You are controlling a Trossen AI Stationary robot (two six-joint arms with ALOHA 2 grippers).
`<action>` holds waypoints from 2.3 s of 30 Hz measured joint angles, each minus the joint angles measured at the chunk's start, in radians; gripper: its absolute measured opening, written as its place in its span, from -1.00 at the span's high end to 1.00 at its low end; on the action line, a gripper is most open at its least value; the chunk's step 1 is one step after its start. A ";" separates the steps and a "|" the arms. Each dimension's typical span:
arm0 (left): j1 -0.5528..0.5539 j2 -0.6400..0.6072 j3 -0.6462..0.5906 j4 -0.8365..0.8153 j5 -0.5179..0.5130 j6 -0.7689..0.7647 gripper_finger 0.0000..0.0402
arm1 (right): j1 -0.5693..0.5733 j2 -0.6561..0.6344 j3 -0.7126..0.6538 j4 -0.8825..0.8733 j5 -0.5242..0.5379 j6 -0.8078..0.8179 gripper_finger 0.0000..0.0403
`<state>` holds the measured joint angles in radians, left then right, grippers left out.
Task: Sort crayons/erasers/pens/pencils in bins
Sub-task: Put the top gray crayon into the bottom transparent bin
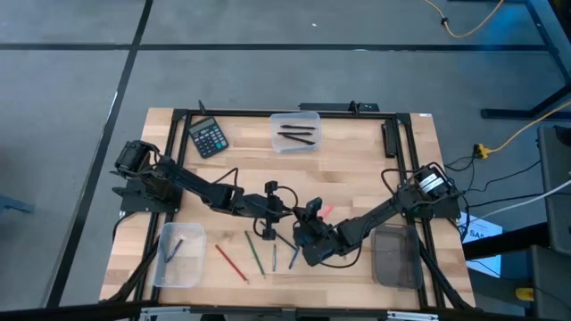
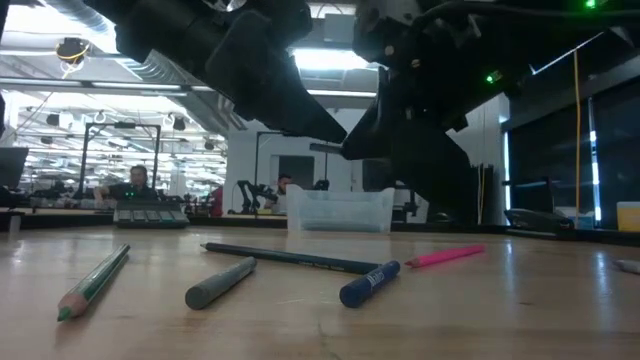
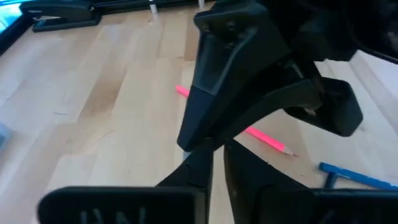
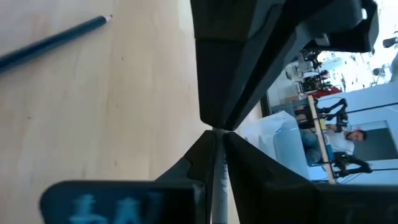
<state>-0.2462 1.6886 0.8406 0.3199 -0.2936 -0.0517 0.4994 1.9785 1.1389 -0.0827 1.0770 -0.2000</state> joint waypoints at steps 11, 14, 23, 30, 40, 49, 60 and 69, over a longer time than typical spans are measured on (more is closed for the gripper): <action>-0.006 -0.001 0.000 -0.036 -0.156 -0.046 0.79 | -0.001 0.000 0.000 0.034 -0.001 -0.080 0.78; -0.022 -0.001 0.000 -0.036 -0.178 -0.044 0.65 | -0.001 0.000 0.000 0.036 -0.010 -0.090 0.78; -0.039 -0.001 0.000 -0.073 -0.170 -0.052 0.46 | -0.028 -0.001 0.000 0.020 -0.003 -0.069 0.78; -0.039 -0.001 0.000 -0.087 -0.171 -0.079 0.44 | -0.199 -0.129 0.001 -0.244 -0.384 0.399 0.71; -0.043 -0.001 0.000 -0.102 -0.188 -0.108 0.41 | -0.354 -0.089 -0.001 -0.431 -0.860 0.645 0.32; -0.043 -0.001 0.000 -0.131 -0.188 -0.126 0.41 | -0.292 -0.064 0.003 -0.466 -0.872 0.725 0.24; -0.043 -0.001 0.000 -0.130 -0.188 -0.183 0.41 | -0.286 -0.065 0.004 -0.543 -0.943 0.794 0.62; -0.042 -0.001 0.000 -0.130 -0.188 -0.172 0.41 | -0.294 -0.077 -0.002 -0.519 -0.895 0.636 0.89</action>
<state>-0.2886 1.6878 0.8409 0.1902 -0.4816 -0.2232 0.2051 1.9016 1.1370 -0.6020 0.1824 0.4364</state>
